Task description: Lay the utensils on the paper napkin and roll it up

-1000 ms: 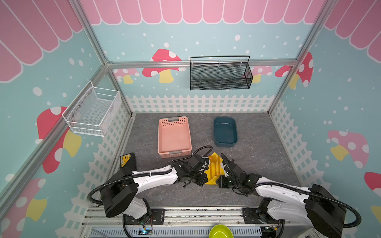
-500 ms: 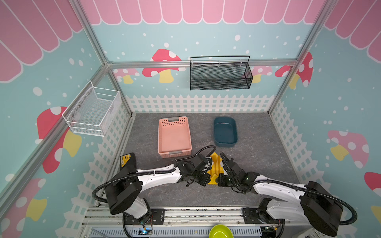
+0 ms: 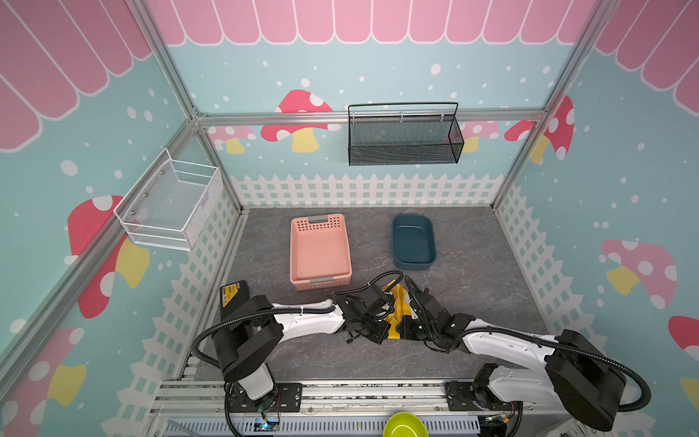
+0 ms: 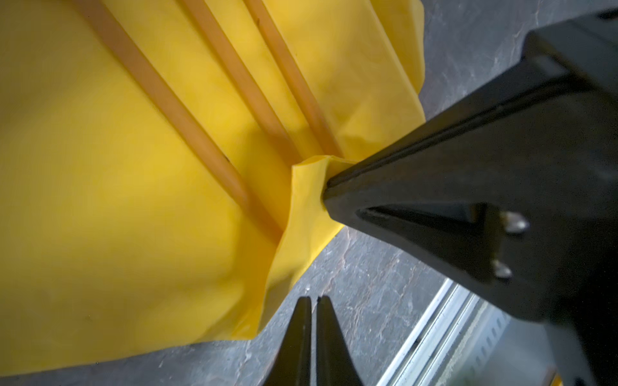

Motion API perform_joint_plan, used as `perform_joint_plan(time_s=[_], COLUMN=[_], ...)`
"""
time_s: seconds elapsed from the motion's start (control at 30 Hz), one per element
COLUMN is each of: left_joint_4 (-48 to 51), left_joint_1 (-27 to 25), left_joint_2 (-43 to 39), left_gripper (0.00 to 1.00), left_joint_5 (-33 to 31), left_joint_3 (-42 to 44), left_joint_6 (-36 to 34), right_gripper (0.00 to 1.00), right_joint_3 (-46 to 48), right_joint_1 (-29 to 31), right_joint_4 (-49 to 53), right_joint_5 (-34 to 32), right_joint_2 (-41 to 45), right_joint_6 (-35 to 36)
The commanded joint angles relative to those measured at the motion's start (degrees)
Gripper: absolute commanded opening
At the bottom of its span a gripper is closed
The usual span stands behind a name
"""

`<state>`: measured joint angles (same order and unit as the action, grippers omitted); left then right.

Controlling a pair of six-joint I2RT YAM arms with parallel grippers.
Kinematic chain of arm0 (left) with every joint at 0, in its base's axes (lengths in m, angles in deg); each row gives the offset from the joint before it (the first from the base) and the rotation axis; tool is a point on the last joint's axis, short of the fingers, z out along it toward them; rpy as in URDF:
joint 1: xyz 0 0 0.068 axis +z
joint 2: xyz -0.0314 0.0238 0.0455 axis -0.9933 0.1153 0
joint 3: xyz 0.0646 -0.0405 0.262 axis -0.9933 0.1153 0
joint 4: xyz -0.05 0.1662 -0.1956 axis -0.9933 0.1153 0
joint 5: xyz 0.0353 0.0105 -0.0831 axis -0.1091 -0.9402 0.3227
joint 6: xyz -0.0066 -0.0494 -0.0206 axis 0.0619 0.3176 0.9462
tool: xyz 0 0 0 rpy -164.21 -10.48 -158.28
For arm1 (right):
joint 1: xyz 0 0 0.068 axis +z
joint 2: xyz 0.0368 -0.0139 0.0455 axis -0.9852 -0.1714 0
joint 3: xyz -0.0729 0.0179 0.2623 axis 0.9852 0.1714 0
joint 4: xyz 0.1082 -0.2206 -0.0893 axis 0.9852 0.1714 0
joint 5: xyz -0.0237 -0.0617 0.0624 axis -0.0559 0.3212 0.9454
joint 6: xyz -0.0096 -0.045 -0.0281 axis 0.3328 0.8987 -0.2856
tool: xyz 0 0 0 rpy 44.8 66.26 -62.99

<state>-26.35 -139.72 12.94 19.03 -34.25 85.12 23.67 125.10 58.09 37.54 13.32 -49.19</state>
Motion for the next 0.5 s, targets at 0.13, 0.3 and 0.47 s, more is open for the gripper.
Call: perform_joint_plan(time_s=[0.13, 0.3, 0.47], left_joint_4=[1.04, 1.61, 2.31], left_joint_1=[-0.27, -0.23, 0.01], left_joint_2=[1.82, 2.94, 3.45], left_gripper=[0.09, 0.09, 0.09], left_joint_5=[-2.02, -3.16, -3.90], left_joint_3=[-1.97, -2.23, -2.42], left_joint_6=[1.28, 2.23, 2.79], right_gripper=[0.07, 0.07, 0.07], right_joint_3=[0.10, 0.70, 2.04], right_joint_1=[-0.85, -1.53, -2.43], right_joint_4=[-0.73, -0.69, -0.73], right_joint_5=[0.83, 1.41, 2.31], right_joint_2=[-0.36, 0.16, 1.42], right_joint_6=[-1.08, -1.30, -1.64])
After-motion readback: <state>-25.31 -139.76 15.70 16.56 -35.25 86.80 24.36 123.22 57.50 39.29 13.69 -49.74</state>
